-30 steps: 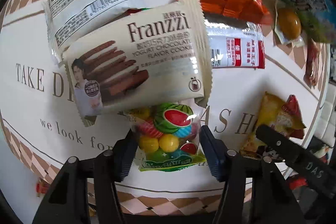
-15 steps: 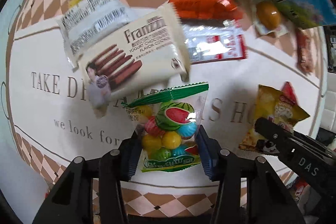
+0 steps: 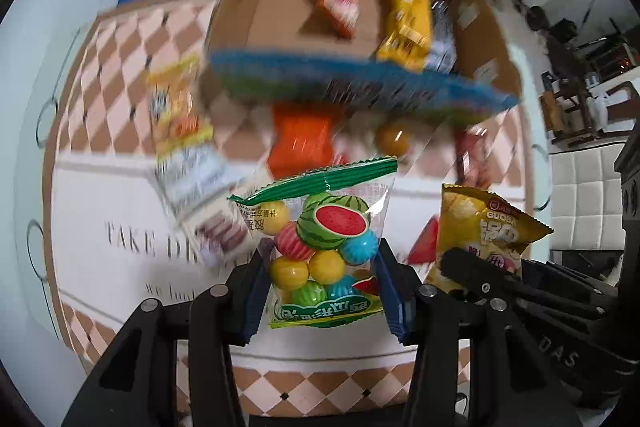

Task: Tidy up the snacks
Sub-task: 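Carry both bags into the box, release them, and withdraw both tools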

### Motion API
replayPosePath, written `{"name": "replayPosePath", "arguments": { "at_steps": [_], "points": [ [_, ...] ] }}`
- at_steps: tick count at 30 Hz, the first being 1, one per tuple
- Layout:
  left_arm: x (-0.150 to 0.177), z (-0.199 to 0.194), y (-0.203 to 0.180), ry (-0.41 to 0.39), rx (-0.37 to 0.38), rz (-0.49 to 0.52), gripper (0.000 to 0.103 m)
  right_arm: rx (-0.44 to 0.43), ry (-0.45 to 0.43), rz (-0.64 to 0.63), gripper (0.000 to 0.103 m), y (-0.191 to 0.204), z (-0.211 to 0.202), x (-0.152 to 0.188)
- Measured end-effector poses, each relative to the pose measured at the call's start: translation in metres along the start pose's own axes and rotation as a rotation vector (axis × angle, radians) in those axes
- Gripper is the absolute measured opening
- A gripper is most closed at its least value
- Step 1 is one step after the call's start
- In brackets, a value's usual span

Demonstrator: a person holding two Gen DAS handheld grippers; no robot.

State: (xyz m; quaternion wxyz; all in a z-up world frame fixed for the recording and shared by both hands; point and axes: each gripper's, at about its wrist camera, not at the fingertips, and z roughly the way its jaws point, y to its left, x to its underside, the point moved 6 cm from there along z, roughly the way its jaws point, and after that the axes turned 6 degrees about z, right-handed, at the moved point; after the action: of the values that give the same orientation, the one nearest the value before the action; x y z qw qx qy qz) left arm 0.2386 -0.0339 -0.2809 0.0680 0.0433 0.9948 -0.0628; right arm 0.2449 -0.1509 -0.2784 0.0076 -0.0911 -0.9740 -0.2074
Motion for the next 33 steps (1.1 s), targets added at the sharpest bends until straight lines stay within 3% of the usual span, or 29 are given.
{"name": "replayPosePath", "arguments": {
  "at_steps": [4,11,14,18,24,33],
  "points": [
    [-0.043,-0.024,0.011,-0.044,0.027,0.011,0.046,-0.048,-0.071,-0.008,0.044,0.024,-0.035,-0.034],
    [-0.136,-0.034,0.03,-0.074,0.004,0.037,0.046,-0.044,-0.132,-0.01,0.044,0.05,-0.037,-0.104],
    [-0.166,-0.018,0.038,-0.041,-0.002,0.045,0.046,-0.028,-0.124,-0.011,0.044,0.056,-0.022,-0.134],
    [-0.201,0.026,0.052,0.071,0.025,0.033,0.046,-0.011,-0.095,-0.006,0.044,0.056,0.006,-0.17],
    [-0.22,0.091,0.071,0.221,0.034,0.006,0.046,0.021,-0.02,-0.012,0.044,0.053,0.056,-0.202],
    [-0.195,0.141,0.074,0.353,0.045,0.019,0.047,0.015,0.108,-0.009,0.044,0.044,0.114,-0.202]
  ]
}}
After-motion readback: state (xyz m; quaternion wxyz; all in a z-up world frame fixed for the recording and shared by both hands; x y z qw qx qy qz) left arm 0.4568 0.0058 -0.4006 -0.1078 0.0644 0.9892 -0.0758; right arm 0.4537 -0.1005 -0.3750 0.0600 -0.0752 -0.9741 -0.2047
